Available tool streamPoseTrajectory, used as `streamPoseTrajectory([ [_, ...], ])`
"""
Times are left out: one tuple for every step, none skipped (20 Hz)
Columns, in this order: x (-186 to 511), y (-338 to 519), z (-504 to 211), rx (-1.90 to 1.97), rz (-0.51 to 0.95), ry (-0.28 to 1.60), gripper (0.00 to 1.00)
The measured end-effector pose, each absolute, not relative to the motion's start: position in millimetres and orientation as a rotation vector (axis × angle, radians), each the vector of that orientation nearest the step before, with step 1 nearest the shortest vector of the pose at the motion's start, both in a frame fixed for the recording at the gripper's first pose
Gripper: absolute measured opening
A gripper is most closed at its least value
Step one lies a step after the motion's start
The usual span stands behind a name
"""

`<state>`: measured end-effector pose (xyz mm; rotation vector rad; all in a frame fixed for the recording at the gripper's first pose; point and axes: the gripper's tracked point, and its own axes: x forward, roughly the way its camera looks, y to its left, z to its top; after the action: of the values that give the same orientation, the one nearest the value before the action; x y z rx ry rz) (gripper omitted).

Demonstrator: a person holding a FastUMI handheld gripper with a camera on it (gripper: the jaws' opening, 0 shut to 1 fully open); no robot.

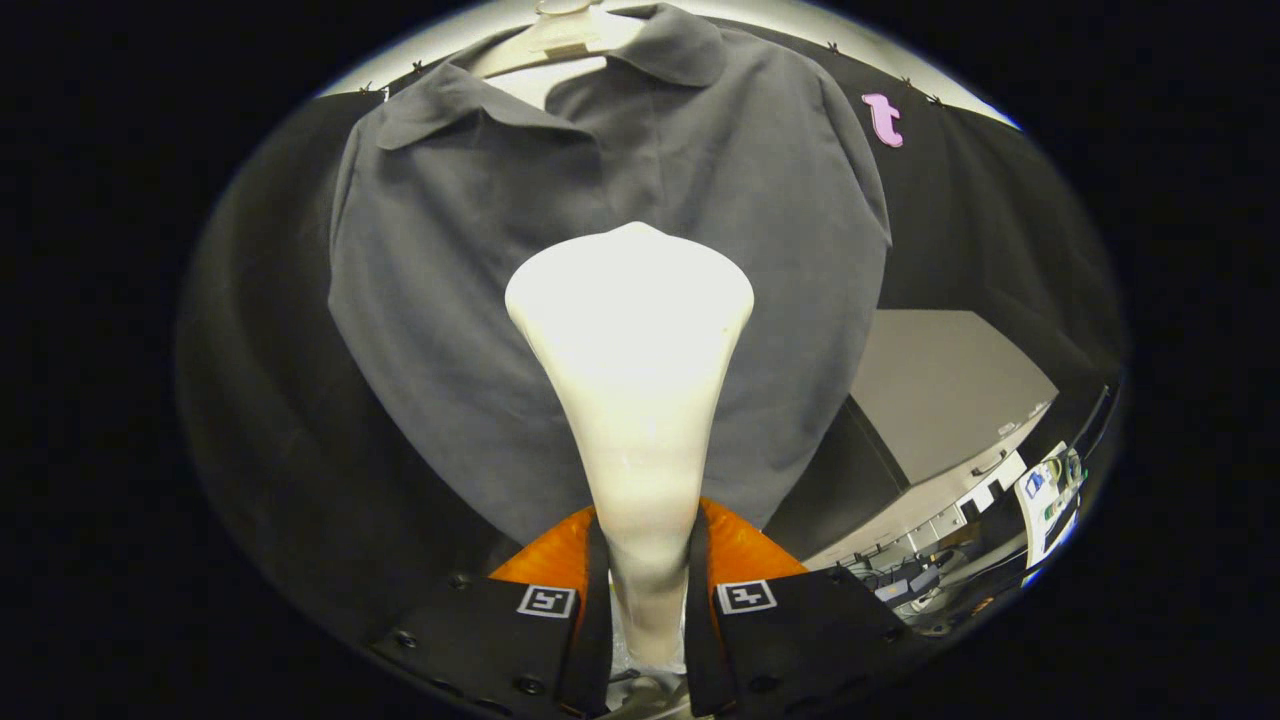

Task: Iron the clothes twice with a garment steamer, once on the left side and once on the right side.

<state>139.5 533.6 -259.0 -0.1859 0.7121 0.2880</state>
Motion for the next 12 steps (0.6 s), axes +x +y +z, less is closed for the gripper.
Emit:
streamPoseTrajectory([
  [140.9,543.4,-250.0,-0.188,0.299,0.698,0.38],
  [142.4,554.7,-240.4,-0.188,0.309,0.684,0.38],
  [144.4,564.0,-235.1,-0.188,0.323,0.672,0.38],
  [147.2,571.3,-231.4,-0.191,0.335,0.661,0.37],
  [147.7,577.2,-229.2,-0.195,0.345,0.649,0.37],
  [147.6,583.4,-227.0,-0.202,0.354,0.641,0.38],
  [146.3,591.9,-224.1,-0.209,0.361,0.636,0.38],
  [146.3,600.2,-223.3,-0.215,0.365,0.634,0.38],
  [147.0,604.5,-223.3,-0.220,0.367,0.632,0.37],
  [148.6,608.6,-223.9,-0.222,0.367,0.628,0.38],
  [149.8,612.5,-225.1,-0.226,0.368,0.629,0.37],
  [151.6,615.1,-228.1,-0.232,0.369,0.632,0.37],
])
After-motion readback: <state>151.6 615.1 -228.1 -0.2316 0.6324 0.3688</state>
